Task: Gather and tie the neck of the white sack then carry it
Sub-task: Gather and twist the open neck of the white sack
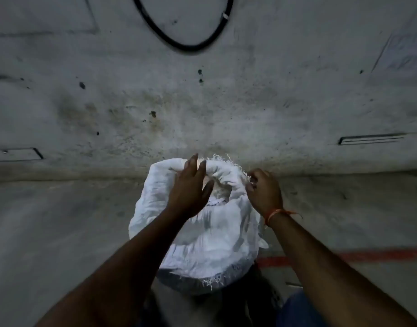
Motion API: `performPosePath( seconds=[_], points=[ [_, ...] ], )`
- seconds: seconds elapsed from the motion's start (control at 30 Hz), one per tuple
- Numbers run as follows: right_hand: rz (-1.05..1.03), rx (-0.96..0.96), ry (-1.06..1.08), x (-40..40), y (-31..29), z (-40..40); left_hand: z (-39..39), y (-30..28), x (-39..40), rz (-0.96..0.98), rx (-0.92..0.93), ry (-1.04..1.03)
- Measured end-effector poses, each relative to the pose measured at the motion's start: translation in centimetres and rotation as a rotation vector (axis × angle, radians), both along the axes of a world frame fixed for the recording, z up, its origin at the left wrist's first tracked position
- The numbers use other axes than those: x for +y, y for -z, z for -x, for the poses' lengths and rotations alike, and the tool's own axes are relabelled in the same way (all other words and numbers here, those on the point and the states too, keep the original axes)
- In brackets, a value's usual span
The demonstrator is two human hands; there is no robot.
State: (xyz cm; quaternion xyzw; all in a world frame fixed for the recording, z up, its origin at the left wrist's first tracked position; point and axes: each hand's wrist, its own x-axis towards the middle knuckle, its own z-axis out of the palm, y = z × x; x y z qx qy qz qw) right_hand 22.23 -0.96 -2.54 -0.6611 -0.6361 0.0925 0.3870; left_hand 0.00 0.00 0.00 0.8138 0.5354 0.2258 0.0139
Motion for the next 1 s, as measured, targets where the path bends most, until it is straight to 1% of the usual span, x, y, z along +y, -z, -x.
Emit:
performPosePath(
  seconds=[0.07,0.13,0.2,0.3,0.37,0.5,0.7,0.9,1.0],
  points=[
    [0.039,0.050,0.104,0.6,1.3,-0.3,0.1,1.3,0.8,0.054,0.020,0.007],
    [0.137,0.083,0.163,0.8,3.0,-0.4,0.1,3.1,1.7,0.083,0.055,0.017],
    [0.193,0.094,0.178,1.4,4.6,-0.7,-0.3,4.2,2.7,0.072,0.059,0.043],
    [0.209,0.074,0.185,2.7,6.2,-1.3,-1.1,5.8,4.3,0.073,0.078,0.076],
    [0.201,0.122,0.221,3.1,7.0,-1.7,-1.9,6.9,4.4,0.048,0.074,0.097],
    [0.226,0.181,0.314,3.0,9.0,-2.6,-3.6,8.4,3.7,-0.039,-0.011,0.092],
    [0.366,0.113,0.321,2.4,11.0,-3.0,-4.1,9.4,3.0,-0.019,-0.026,0.028],
    [0.471,0.067,0.273,1.5,10.7,-2.7,-3.3,9.5,2.1,0.021,-0.103,-0.018],
    [0.526,0.040,0.255,0.9,10.5,-2.4,-1.7,9.6,1.5,0.117,0.001,-0.023]
  ],
)
